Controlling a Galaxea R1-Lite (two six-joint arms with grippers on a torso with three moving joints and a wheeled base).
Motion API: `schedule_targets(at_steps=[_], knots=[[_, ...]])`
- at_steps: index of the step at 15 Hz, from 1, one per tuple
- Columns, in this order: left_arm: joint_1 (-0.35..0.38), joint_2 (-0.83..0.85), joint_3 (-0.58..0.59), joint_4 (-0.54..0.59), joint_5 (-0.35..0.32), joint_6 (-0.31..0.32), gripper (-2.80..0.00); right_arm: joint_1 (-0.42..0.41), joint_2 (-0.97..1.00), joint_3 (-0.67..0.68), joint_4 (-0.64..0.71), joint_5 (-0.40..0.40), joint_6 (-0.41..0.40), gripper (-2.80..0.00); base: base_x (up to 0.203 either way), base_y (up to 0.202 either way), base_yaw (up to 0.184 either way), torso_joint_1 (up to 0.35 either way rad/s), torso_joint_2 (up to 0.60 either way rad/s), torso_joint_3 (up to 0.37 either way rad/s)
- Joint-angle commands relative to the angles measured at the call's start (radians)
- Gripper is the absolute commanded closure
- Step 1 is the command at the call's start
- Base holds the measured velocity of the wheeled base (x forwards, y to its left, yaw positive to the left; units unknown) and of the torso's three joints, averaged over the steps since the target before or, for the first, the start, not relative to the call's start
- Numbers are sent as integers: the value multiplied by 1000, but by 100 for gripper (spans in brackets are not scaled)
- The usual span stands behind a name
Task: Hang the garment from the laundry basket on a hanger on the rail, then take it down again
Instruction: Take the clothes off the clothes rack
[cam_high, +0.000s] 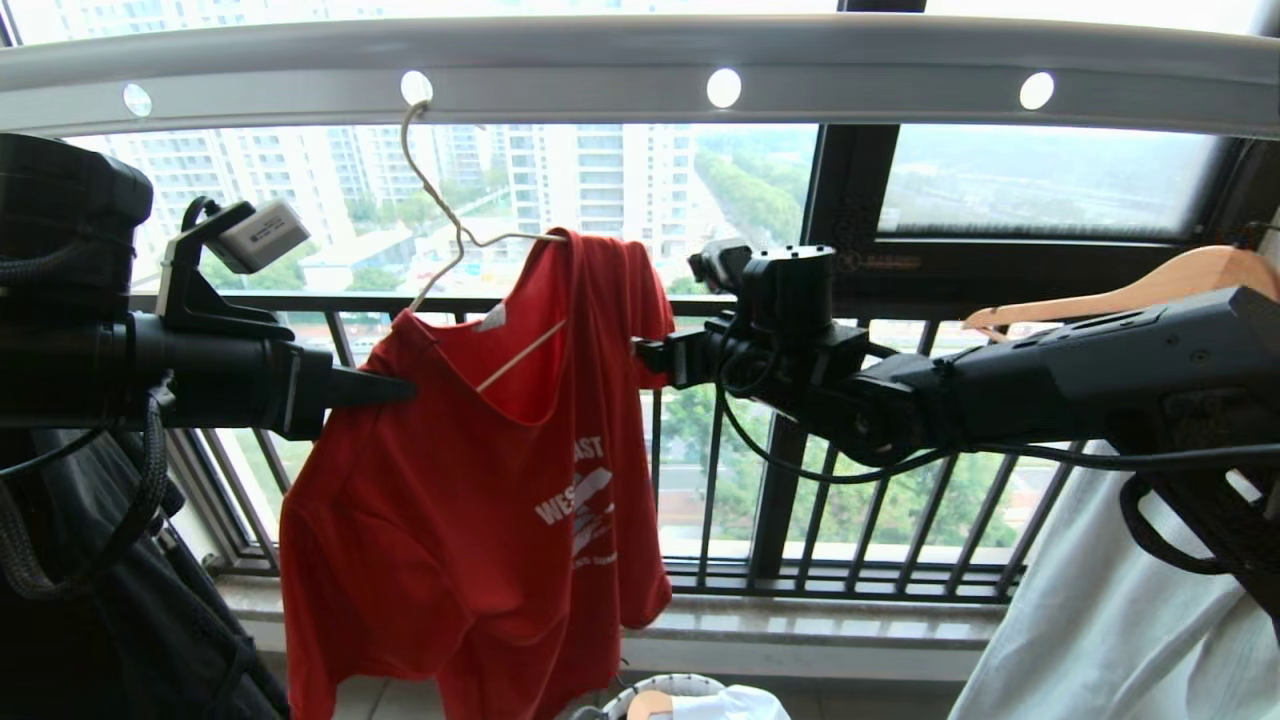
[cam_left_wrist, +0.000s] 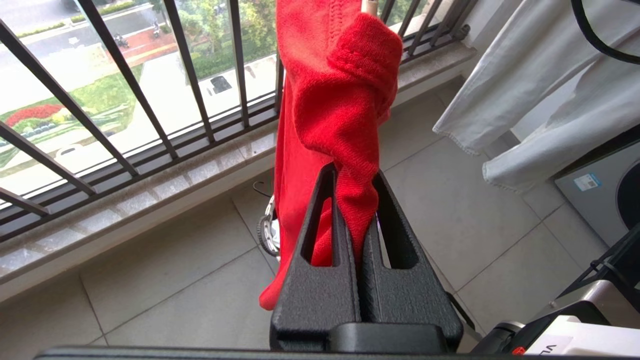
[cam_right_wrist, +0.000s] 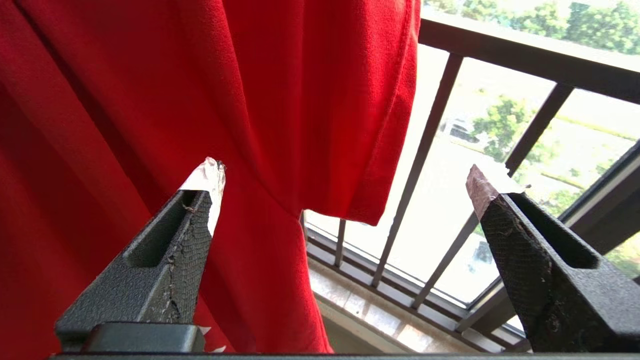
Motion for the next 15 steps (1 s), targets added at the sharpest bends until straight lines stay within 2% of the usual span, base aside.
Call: schedule_targets(at_steps=[1,9,12,15], knots=[[0,2,-1,1,-3,1,0,-45,20,-12,-3,104,-1,-280,0,0,0,0,0,0],[0,0,-1,1,-3,1,0,-139,156,-172,5,368,0,-280,0,0,0,0,0,0],[0,-1,0,1,-3,1,0,-152,211,-237,5,398,0,-280,0,0,0,0,0,0],[0,6,0,0,-3,2,0,-160,231,-263,3,469,0,-280,0,0,0,0,0,0]])
